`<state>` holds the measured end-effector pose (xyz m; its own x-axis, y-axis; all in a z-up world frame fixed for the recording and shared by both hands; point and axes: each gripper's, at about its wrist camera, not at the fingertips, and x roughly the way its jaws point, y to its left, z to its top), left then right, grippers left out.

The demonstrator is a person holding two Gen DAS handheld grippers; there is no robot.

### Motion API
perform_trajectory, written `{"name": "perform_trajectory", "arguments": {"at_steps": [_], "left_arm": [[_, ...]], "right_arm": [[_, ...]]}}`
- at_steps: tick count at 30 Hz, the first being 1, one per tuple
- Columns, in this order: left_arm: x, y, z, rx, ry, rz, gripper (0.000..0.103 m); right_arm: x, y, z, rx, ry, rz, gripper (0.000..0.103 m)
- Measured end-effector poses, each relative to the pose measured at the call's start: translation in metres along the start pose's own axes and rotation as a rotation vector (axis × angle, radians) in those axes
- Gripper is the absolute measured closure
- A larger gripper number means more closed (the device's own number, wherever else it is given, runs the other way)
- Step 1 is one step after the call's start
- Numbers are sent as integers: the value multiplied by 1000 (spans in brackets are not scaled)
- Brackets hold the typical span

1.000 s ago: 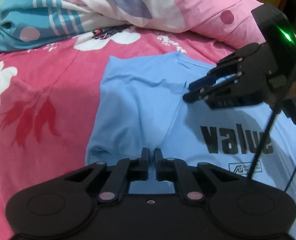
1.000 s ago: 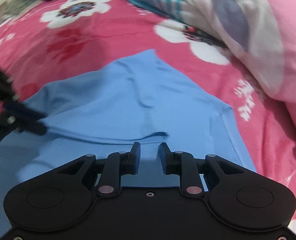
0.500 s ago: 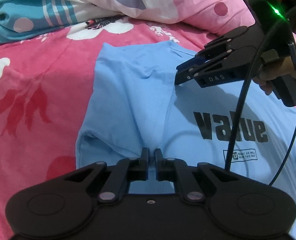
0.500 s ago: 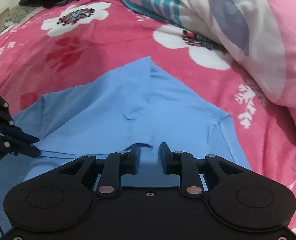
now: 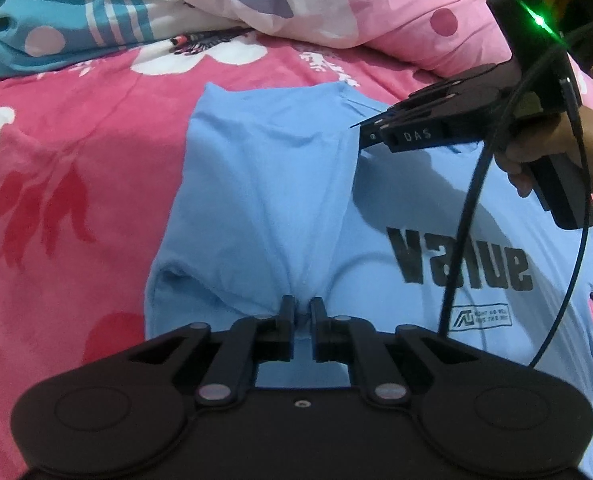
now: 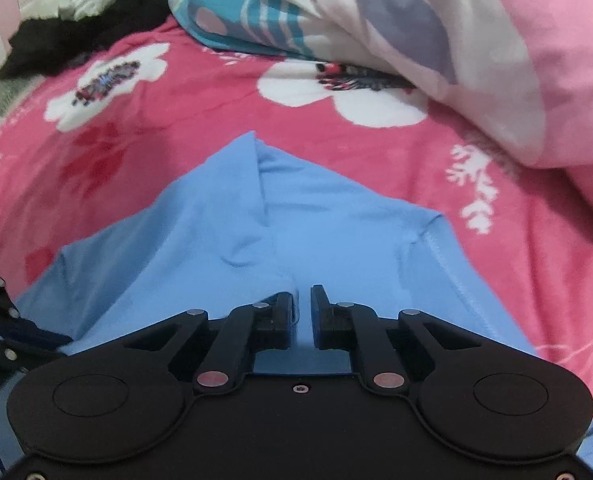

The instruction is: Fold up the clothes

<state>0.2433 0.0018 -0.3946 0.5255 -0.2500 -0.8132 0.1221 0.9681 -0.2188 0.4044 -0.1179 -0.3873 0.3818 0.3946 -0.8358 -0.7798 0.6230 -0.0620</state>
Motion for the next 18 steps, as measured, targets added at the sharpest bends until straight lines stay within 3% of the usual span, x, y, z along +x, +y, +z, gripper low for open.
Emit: {"name": "perform_trajectory", "arguments": {"at_steps": [7,9,14,18], "left_arm": [[9,-2,-1,14,26,-22,85],[7,-3,-2,20,27,-32,73],[-4,-4,-10,6,31,-69,59],[-18,-3,-19,3,20,-95,54]], "right_arm": [[5,7,-2,-138,21,-70,96],[5,13,-4,-200,24,-96,89],[-4,21,-8,-333,38,-179,63],[-15,11,-14,-355,79,-232,61]]}}
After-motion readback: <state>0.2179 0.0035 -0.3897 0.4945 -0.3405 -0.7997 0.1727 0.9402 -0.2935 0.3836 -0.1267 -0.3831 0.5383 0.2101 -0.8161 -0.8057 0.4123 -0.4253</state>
